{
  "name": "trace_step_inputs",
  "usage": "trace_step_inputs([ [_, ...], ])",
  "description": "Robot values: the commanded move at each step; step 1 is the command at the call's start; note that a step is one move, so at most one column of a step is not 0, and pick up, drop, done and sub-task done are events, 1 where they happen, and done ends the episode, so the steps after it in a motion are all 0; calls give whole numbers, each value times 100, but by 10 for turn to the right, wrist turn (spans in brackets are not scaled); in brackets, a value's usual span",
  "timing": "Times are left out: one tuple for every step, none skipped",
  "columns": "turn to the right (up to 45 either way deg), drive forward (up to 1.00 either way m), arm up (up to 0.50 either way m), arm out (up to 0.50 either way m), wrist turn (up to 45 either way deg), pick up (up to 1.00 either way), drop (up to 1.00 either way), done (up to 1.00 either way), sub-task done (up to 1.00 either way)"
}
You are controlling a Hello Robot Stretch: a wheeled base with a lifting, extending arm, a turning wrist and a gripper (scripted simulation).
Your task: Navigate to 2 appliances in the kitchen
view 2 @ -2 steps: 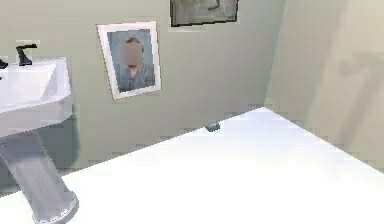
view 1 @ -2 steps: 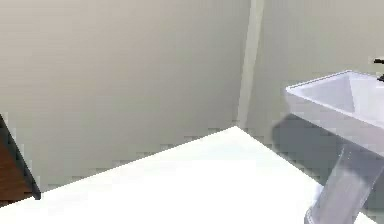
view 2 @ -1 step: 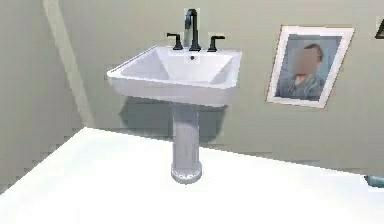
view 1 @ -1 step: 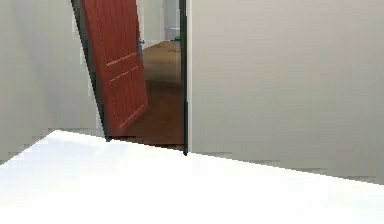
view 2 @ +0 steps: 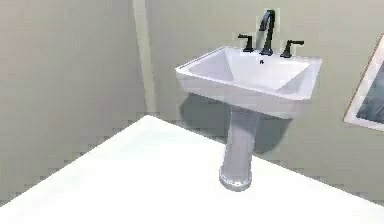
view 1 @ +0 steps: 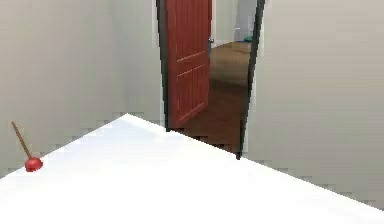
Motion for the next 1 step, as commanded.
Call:
trace_step_inputs([
  [0,100,0,0,0,0,0,0,0],
])
